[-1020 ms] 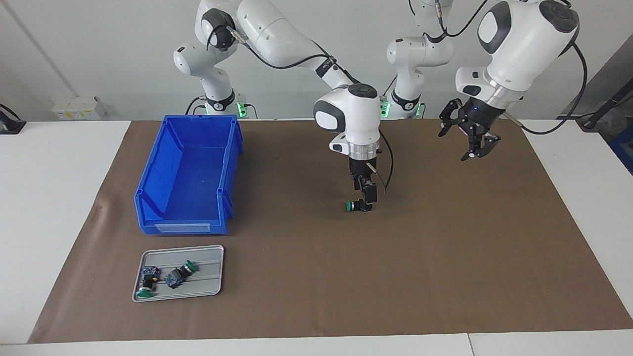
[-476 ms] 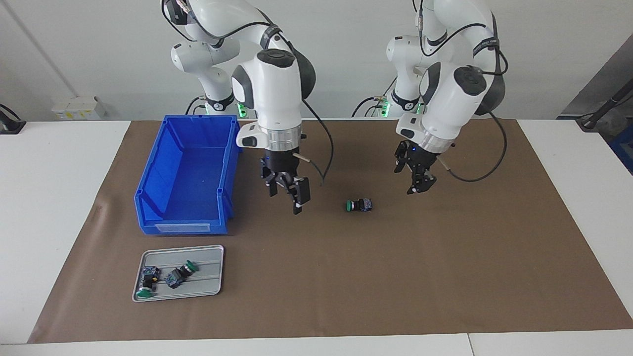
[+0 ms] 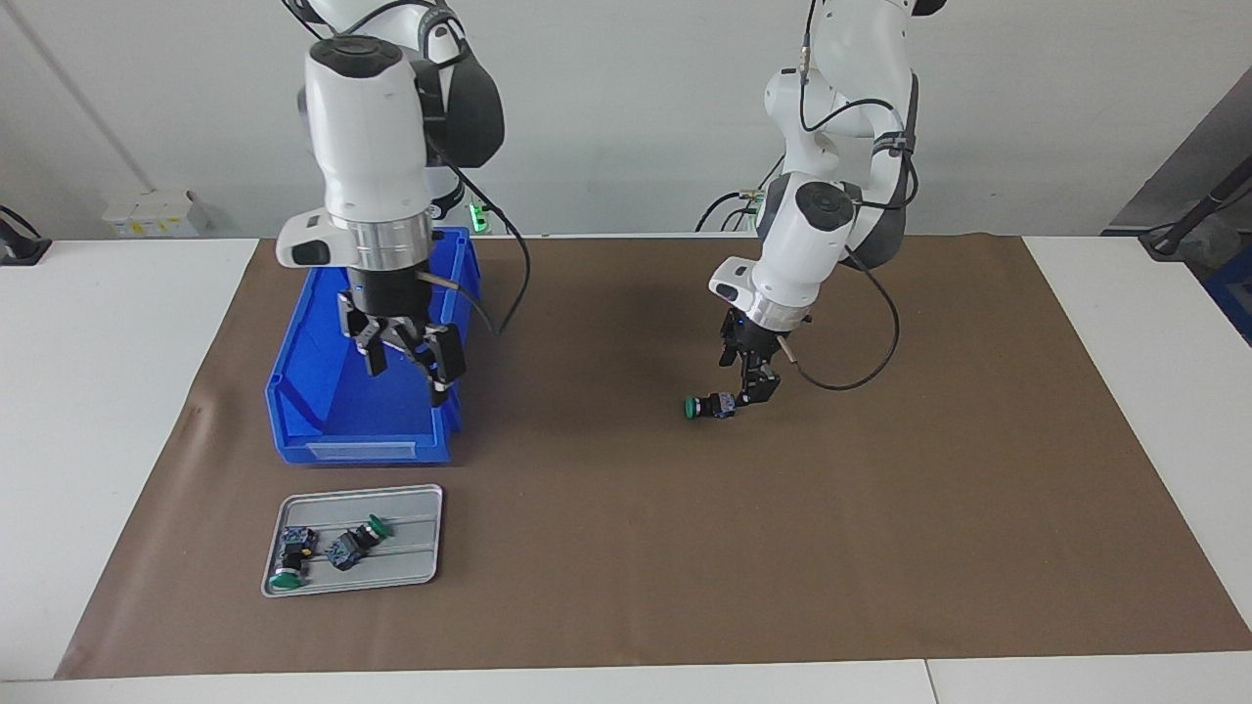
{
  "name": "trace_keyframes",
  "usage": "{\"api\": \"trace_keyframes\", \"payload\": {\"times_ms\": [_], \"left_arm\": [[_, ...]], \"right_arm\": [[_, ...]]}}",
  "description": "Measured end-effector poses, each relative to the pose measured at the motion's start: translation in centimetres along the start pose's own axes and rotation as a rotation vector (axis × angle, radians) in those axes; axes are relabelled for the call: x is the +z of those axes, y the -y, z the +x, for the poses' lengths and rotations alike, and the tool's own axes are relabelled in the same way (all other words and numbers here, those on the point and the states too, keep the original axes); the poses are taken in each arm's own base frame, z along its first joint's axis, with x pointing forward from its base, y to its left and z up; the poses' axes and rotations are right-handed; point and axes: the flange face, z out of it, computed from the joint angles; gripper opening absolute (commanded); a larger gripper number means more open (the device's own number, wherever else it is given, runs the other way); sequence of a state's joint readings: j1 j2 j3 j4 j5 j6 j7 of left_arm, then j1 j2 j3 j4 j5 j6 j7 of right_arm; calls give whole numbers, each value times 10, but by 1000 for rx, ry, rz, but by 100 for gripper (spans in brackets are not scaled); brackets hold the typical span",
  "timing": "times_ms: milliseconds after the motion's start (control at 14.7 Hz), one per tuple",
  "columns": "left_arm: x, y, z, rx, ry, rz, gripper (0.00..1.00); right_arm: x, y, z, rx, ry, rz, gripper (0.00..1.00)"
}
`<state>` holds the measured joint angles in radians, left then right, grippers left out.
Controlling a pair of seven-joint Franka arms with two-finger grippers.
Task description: Place and press button with both arms
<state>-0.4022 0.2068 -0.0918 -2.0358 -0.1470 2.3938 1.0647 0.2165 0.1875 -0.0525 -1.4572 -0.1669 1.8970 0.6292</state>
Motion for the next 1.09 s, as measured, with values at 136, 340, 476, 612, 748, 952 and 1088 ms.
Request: {"api": "trace_keyframes", "payload": {"times_ms": [136,340,476,612,748,952,1088], "left_arm": [[19,0,15,-13,1,-13,78],[44,3,27,-6,11,-25,76],[53,5,28,-10,19,-31,75],[56,4,28,-8,24,-34,73],[57,3,29,-3,28,-32,49],[57,3,29,16,44,-24,0],[56,4,29,52,69,-5,0]], "right_arm": [[-15,-38,7,-107,46,-31,100],[-39,-86,0,-131,174,-12,100],[-52,-110,-4,-176,225,6,100],[-51,-122,-10,-229,241,10,100],[-46,-126,-15,-258,251,11,100],[-43,-128,-17,-296,249,14,100],[-47,-129,-18,-315,248,17,100]]}}
